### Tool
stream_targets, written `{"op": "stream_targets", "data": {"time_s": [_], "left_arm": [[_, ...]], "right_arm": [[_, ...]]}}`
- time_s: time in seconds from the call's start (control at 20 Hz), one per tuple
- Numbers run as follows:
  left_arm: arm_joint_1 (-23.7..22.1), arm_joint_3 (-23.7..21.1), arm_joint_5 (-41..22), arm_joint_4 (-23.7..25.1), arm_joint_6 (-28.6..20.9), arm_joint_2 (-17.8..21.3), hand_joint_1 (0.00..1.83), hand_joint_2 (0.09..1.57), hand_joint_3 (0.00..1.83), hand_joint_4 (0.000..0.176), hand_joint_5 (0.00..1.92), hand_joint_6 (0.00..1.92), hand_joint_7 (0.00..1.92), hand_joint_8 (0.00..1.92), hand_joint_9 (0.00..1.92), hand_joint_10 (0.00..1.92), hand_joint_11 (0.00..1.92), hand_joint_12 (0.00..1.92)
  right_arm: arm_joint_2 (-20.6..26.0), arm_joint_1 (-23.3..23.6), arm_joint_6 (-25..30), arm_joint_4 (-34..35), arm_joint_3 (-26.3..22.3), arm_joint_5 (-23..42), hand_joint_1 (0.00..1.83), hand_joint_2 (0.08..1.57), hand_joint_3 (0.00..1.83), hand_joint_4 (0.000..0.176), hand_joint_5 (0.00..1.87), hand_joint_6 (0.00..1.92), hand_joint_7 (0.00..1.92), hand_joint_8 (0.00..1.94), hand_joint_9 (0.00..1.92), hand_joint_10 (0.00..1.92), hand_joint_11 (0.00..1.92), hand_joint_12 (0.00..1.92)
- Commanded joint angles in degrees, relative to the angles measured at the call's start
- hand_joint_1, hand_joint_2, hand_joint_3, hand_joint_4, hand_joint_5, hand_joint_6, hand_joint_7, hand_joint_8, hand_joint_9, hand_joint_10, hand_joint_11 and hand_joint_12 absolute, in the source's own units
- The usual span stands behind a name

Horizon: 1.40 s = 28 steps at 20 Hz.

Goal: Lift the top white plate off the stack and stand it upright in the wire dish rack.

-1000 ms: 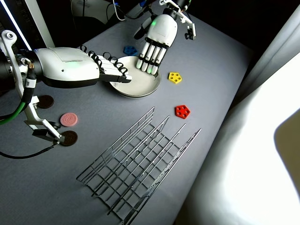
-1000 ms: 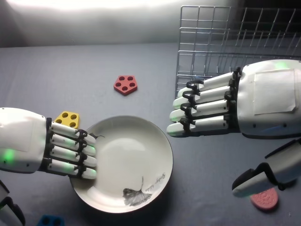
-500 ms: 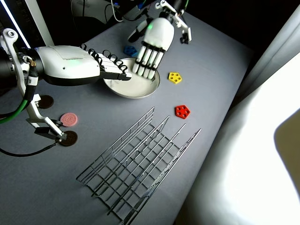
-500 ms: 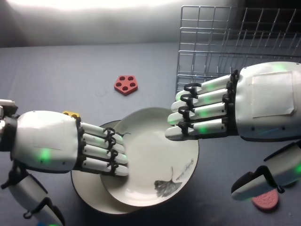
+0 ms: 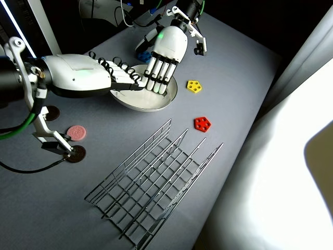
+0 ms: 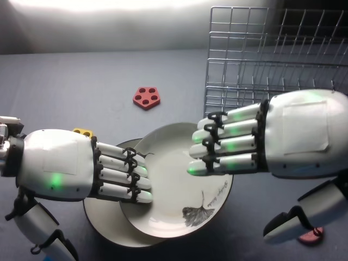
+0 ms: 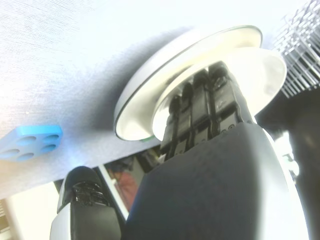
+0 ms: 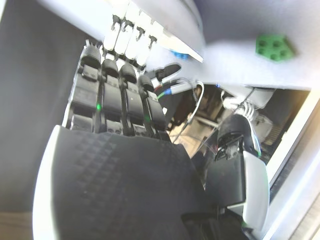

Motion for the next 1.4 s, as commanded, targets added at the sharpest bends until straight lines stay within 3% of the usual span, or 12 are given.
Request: {"op": "stream_targets", "data": {"time_s": [0.0,0.1,0.35,0.6,1.25,1.35], "left_arm": [[-0.85,-0.67,-1.0,-1.47,-0.21,-0.97,0.06,0.96,0.0,0.0,0.11,0.0,0.12,0.0,0.12,0.0,0.08,0.18],[-0.86,-0.72,-0.88,-1.89,-0.24,-0.97,0.06,0.95,0.0,0.0,0.11,0.0,0.12,0.0,0.11,0.0,0.08,0.18],[-0.97,-0.69,-0.87,-2.11,-0.25,-0.97,0.1,0.96,0.0,0.0,0.11,0.0,0.12,0.0,0.11,0.0,0.08,0.19],[-0.98,-0.67,-0.95,-2.5,-0.25,-0.97,0.11,0.95,0.0,0.0,0.12,0.0,0.13,0.01,0.13,0.01,0.09,0.19],[-1.04,-0.57,-1.01,-3.0,-0.26,-0.96,0.08,0.95,0.0,0.0,0.11,0.0,0.12,0.0,0.12,0.0,0.06,0.19],[-1.04,-0.58,-1.01,-3.0,-0.26,-0.97,0.11,0.94,0.0,0.0,0.13,0.01,0.14,0.01,0.12,0.01,0.06,0.2]], "right_arm": [[0.38,0.37,-0.43,3.24,-0.05,3.47,0.25,1.1,0.01,0.0,0.04,0.0,0.05,0.0,0.07,0.0,0.13,0.01],[-0.26,0.18,-0.55,3.68,0.01,2.8,0.55,1.11,0.0,0.0,0.0,0.0,0.0,0.0,0.03,0.0,0.1,0.0],[-2.17,-0.33,-1.56,6.11,1.47,1.99,0.96,1.1,0.0,0.0,0.0,0.0,0.0,0.0,0.03,0.01,0.09,0.01],[-3.39,-1.26,-2.84,7.08,2.15,0.88,1.13,1.11,0.0,0.0,0.0,0.0,0.0,0.0,0.04,0.01,0.12,0.02],[-8.12,-3.17,-3.02,11.01,3.96,-1.32,1.18,1.14,0.0,0.0,0.07,0.01,0.06,0.01,0.11,0.01,0.17,0.05],[-8.86,-3.55,-8.09,14.52,4.05,-2.13,1.15,1.15,0.0,0.0,0.07,0.0,0.05,0.0,0.09,0.0,0.17,0.05]]}}
